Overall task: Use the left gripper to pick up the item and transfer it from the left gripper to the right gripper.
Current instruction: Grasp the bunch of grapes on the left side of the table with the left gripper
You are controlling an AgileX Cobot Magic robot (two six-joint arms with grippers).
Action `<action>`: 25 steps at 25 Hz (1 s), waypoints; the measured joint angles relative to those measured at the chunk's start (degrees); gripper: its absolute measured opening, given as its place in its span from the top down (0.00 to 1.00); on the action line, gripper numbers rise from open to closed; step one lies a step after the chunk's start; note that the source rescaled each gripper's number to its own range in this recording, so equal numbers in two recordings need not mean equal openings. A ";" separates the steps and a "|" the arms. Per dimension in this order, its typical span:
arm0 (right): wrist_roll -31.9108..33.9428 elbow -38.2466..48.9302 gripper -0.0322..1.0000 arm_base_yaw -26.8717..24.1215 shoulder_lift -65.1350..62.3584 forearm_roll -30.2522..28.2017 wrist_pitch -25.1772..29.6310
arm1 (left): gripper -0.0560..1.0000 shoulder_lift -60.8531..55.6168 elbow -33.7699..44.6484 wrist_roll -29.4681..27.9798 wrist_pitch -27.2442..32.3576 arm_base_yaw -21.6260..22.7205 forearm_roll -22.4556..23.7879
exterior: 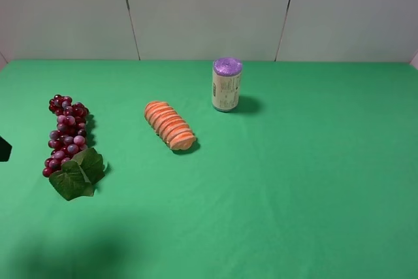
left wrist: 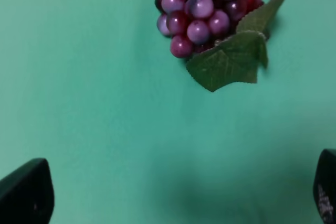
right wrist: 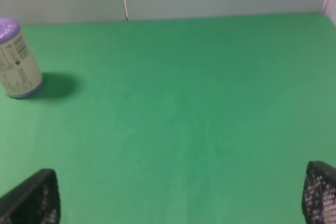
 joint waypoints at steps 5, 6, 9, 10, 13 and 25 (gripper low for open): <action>0.00 0.00 0.00 0.00 0.00 0.00 0.00 | 0.00 8.04 0.00 -0.18 -4.53 -1.08 0.00; 0.00 0.00 0.00 0.00 0.00 0.00 0.00 | 0.00 9.69 0.00 -0.40 -5.73 -1.36 0.00; 0.00 0.00 0.00 0.00 0.00 0.00 0.00 | 0.00 14.47 -0.03 -1.96 -8.65 -1.81 0.12; 0.00 0.00 0.00 0.00 0.00 0.00 0.00 | 0.00 16.13 -0.03 -2.21 -9.72 -1.81 0.12; 0.00 0.00 0.00 0.00 0.00 0.00 0.00 | 0.00 20.79 -0.03 -2.60 -13.24 -1.81 0.16; 0.00 0.00 0.00 0.00 0.00 0.00 -0.06 | 0.00 37.03 -0.07 -4.92 -26.22 -6.26 0.14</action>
